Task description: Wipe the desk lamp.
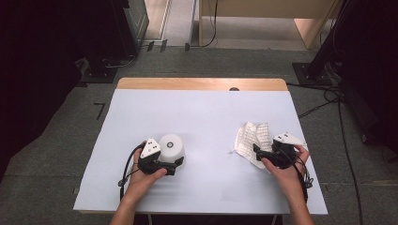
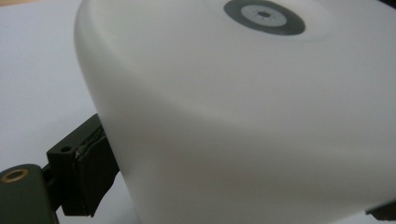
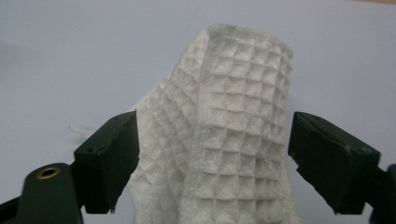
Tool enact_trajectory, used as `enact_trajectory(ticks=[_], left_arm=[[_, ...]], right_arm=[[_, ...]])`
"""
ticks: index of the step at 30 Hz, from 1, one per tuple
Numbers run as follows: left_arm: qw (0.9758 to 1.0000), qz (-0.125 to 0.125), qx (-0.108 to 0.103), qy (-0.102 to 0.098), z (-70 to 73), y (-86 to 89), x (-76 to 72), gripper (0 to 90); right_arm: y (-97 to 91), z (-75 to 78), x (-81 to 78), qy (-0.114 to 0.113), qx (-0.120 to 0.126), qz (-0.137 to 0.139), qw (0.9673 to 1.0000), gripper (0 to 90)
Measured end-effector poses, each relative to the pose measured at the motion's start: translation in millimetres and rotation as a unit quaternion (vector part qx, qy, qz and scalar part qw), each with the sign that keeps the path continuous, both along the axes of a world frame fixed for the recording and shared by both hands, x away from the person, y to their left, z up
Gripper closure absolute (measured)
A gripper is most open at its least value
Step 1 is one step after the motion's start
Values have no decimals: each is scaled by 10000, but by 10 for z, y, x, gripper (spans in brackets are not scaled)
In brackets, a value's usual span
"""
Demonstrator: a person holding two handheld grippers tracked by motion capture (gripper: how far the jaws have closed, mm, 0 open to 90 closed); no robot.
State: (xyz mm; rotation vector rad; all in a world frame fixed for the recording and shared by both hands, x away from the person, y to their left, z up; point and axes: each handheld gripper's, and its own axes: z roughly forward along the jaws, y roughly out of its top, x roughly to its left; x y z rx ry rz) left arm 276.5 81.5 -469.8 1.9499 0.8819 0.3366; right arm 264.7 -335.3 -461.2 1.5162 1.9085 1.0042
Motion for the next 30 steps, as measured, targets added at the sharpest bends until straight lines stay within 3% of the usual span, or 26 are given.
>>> enact_trajectory(ticks=[3, 4, 14, 17, 22, 23, 24, 27, 30], left_arm=[[10000, -11, 27, -11, 0, -2, -5, 49], [10000, 7, 20, -6, -2, -1, -8, 49], [9999, -41, 29, -106, -19, 10, -23, 54], [9998, -46, 95, -155, -21, -3, -21, 55], [9996, -4, 208, -181, -39, -31, -23, 55], [9995, -12, 235, -193, -45, -37, -25, 62], [9994, -15, 280, -193, -55, -44, -23, 62], [9996, -35, 256, -143, -71, -43, -9, 62], [9995, -57, 260, -174, -73, -39, -8, 65]], right_arm=[[29, -81, 46, 180, -65, -24, 9998, 207], [38, -170, 80, 322, -144, -25, 9994, 262], [70, -326, 80, 348, -432, -37, 9985, 417], [102, -341, 68, 337, -628, -5, 9975, 442], [105, -341, 73, 374, -659, -25, 9971, 464], [91, -338, 75, 362, -681, 22, 9970, 528], [91, -338, 75, 362, -681, 22, 9970, 528], [23, -329, 74, 328, -729, 12, 9968, 732], [-6, -319, 73, 293, -621, 60, 9976, 771]])
